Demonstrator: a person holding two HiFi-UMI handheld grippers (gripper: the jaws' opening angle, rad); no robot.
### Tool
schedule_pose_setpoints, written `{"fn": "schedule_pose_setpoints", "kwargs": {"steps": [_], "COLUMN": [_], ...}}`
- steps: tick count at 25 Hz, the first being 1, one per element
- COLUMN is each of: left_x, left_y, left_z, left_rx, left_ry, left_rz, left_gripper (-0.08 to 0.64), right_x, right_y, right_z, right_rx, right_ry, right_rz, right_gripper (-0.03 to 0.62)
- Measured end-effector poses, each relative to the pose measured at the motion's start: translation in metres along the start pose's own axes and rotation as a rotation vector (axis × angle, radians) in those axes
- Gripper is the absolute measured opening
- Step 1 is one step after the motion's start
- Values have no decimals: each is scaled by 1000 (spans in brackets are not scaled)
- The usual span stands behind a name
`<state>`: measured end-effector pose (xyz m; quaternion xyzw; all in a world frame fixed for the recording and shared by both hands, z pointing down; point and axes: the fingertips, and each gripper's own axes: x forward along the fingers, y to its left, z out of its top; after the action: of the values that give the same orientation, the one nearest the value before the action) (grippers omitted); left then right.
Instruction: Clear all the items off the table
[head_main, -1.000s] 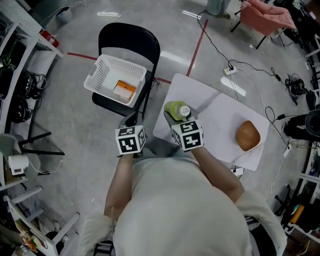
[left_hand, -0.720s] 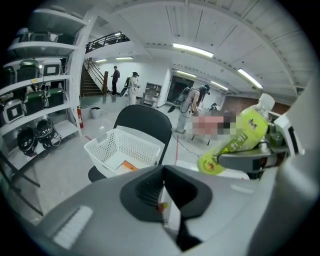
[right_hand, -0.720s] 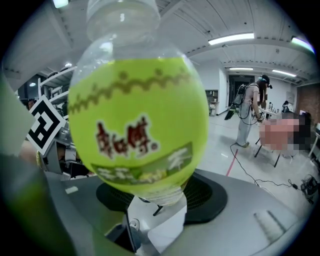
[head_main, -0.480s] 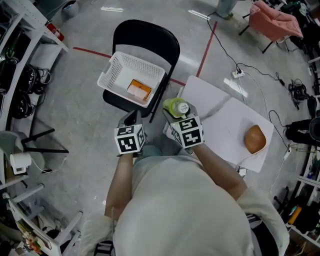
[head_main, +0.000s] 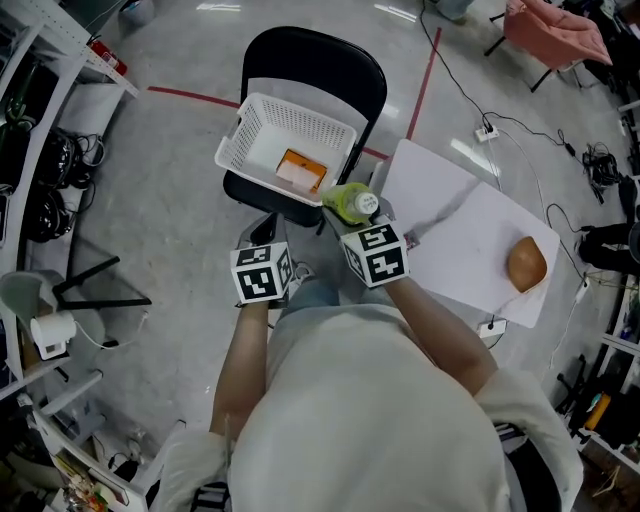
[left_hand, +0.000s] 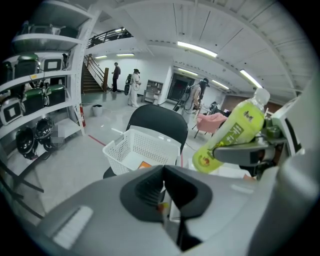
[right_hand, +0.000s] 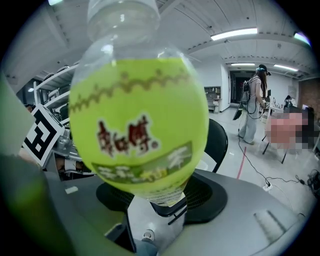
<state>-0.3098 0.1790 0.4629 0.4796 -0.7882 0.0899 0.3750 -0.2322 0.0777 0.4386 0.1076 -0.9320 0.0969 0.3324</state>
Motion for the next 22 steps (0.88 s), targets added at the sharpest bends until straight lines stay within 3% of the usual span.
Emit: {"fn": "schedule_pose_setpoints", "kwargs": {"steps": [12, 22], "left_x": [-2, 4], "left_y": [56, 73], "left_z": [1, 5], "left_rx": [-31, -69], "left_ry": [14, 19], "left_rz": [4, 27], "left_gripper": [8, 8], "right_x": [47, 72], "right_y": [24, 22], "right_z": [25, 34], "right_rx": [9, -6], "right_ry": [11, 48], "right_rz": [-16, 1], "right_gripper": [273, 273]}}
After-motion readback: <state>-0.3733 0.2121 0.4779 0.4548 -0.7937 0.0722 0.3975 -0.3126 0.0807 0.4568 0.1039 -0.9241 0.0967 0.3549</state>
